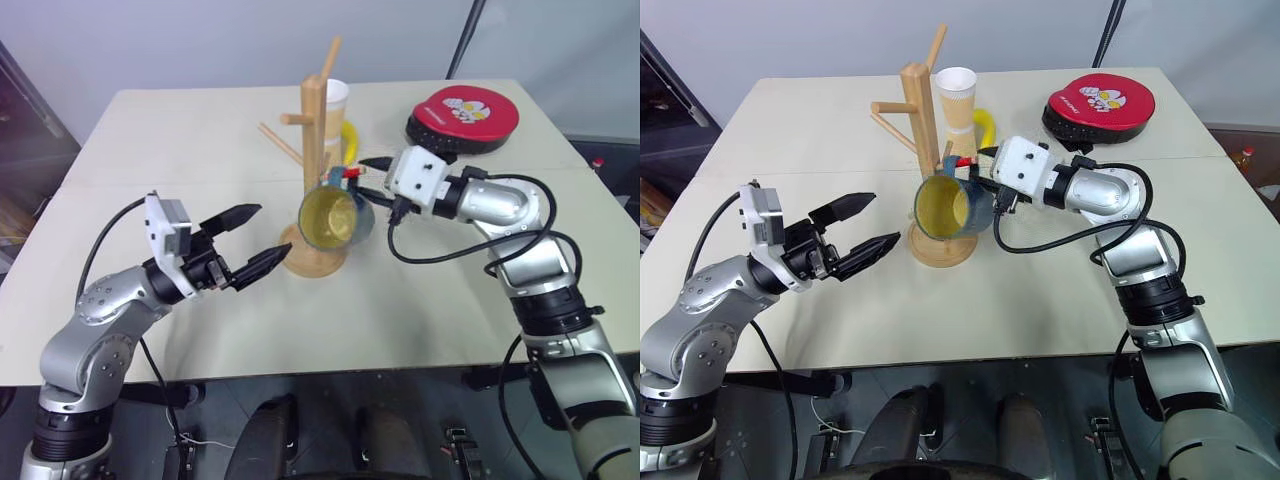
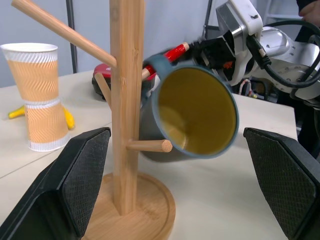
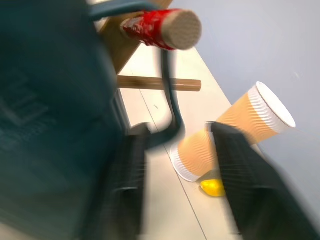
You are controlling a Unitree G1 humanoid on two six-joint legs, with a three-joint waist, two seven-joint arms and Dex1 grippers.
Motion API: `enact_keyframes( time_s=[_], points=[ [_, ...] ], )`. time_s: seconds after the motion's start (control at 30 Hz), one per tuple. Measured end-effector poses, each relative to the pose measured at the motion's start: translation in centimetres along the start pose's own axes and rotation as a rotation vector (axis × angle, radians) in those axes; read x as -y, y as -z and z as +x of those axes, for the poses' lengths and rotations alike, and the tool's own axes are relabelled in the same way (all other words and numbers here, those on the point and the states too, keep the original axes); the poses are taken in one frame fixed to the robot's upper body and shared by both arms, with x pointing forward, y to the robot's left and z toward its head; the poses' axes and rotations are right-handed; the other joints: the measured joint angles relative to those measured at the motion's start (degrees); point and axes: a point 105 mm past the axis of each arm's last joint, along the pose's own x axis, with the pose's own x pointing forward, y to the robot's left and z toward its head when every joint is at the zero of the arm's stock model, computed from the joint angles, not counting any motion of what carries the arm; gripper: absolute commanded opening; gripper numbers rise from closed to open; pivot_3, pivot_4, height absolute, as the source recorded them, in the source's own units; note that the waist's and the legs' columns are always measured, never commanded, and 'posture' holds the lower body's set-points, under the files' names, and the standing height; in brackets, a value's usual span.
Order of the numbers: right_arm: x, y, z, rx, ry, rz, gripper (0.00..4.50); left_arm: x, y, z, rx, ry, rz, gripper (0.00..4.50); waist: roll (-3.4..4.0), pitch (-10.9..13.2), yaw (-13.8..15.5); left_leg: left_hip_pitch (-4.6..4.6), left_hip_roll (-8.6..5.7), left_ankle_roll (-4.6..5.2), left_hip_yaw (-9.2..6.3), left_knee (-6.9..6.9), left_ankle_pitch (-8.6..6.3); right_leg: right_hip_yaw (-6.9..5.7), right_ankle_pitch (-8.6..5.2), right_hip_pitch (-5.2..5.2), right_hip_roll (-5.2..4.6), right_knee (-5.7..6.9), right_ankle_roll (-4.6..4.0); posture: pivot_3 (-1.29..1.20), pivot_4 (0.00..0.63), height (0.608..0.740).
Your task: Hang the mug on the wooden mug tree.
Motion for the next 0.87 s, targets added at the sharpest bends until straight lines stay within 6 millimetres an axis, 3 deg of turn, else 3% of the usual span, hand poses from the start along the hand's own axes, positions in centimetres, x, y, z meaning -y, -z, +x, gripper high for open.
enact_keyframes(
  time_s=[0.13,0.2,0.33,0.53,0.67,0.87],
  points=[
    [1.2,-0.5,-1.0,0.015,0.048,-0.005,3.04,-0.1,0.0,0.0,0.000,-0.007,0.000,4.50,0.00,0.00,0.04,-0.01,0.00,0.00,0.00,-0.01,0.00,0.00,0.00,-0.01,0.00,0.00,0.00,0.00,0.150,0.740],
    [2.0,-0.7,-2.6,0.039,0.114,0.037,3.04,-0.6,0.0,0.0,0.018,-0.047,-0.006,4.50,-0.02,-0.01,0.42,0.00,0.00,0.00,-0.01,0.00,0.00,-0.02,0.00,0.06,-0.03,-0.04,0.01,0.00,0.150,0.740],
    [1.7,2.6,-6.0,-0.011,0.229,0.225,3.04,-4.0,1.6,-1.3,0.017,-0.267,-0.027,4.50,-0.05,-0.02,1.27,0.02,-0.01,0.02,0.01,0.02,-0.02,-0.02,0.00,0.10,-0.04,-0.08,0.01,0.00,0.150,0.740],
    [-1.3,7.8,-8.5,-0.008,0.459,0.552,3.04,-8.2,5.6,-4.0,-0.070,-0.575,0.016,4.50,-0.04,-0.03,1.22,0.02,-0.02,0.02,0.03,-0.04,-0.02,0.00,0.01,0.04,-0.02,-0.04,0.01,0.00,0.150,0.740],
    [-4.6,10.9,-9.4,-0.064,0.512,0.666,3.04,-9.2,8.5,-6.2,-0.140,-0.715,0.014,4.50,-0.04,-0.02,1.22,0.01,-0.04,0.02,0.05,-0.04,-0.01,0.00,0.01,0.01,0.00,-0.01,0.02,0.00,0.150,0.740],
    [-6.0,11.5,-9.4,-0.052,0.532,0.704,3.04,-9.1,9.1,-6.8,-0.146,-0.752,0.039,4.50,-0.04,-0.02,1.12,0.02,-0.03,0.01,0.04,-0.03,-0.02,0.02,0.01,-0.01,-0.03,0.01,0.02,0.00,0.150,0.740]
  ],
)
